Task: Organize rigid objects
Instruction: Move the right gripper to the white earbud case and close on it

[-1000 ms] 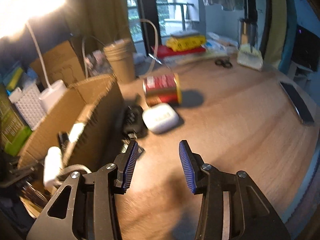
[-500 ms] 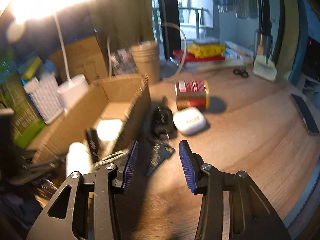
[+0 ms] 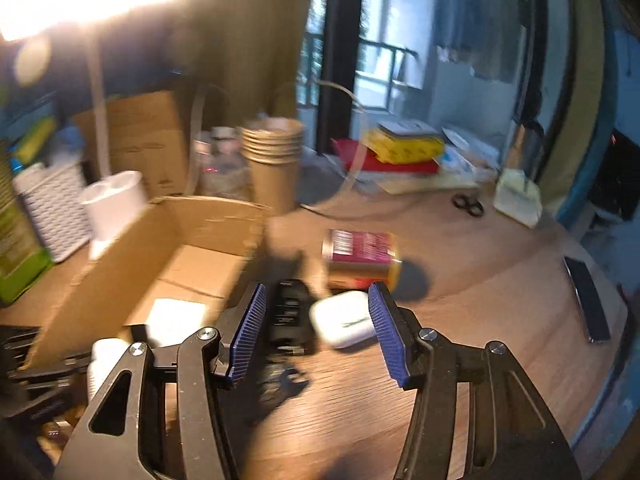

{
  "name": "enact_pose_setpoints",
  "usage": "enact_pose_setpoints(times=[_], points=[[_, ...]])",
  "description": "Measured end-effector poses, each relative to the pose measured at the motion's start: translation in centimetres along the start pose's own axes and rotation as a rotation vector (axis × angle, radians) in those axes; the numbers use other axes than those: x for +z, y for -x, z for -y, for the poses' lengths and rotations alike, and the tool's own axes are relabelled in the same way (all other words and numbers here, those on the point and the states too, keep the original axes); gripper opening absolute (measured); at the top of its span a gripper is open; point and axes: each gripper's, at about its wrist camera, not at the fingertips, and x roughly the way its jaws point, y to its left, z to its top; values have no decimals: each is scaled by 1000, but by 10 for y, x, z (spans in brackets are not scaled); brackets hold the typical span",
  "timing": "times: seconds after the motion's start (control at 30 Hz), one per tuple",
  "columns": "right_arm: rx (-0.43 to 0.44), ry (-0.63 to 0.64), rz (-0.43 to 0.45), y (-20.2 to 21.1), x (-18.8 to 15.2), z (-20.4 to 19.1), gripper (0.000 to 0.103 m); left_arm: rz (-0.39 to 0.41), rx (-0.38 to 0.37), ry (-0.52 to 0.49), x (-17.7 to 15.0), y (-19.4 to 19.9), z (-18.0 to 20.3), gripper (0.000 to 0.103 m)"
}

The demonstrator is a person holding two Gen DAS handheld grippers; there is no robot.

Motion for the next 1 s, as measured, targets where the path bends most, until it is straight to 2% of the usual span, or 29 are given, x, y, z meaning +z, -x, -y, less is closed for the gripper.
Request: enact_pose_setpoints(times=[0.1, 0.3, 0.73, 0.9, 1.0], points=[[-16, -36, -38, -20, -3, 19, 57, 0, 0, 0, 0, 0, 0, 13], [20, -58, -79, -43, -9, 35, 57, 0, 0, 0, 0, 0, -1, 13], [86, -60, -146, -70, -12, 32, 57, 0, 0, 0, 0, 0, 0, 13], [69, -65, -165, -75, -10, 30, 61, 0, -1, 0, 0, 0, -1, 13], [53, -54, -215, -83, -13, 26, 61, 0, 0, 0, 0, 0, 0, 13]])
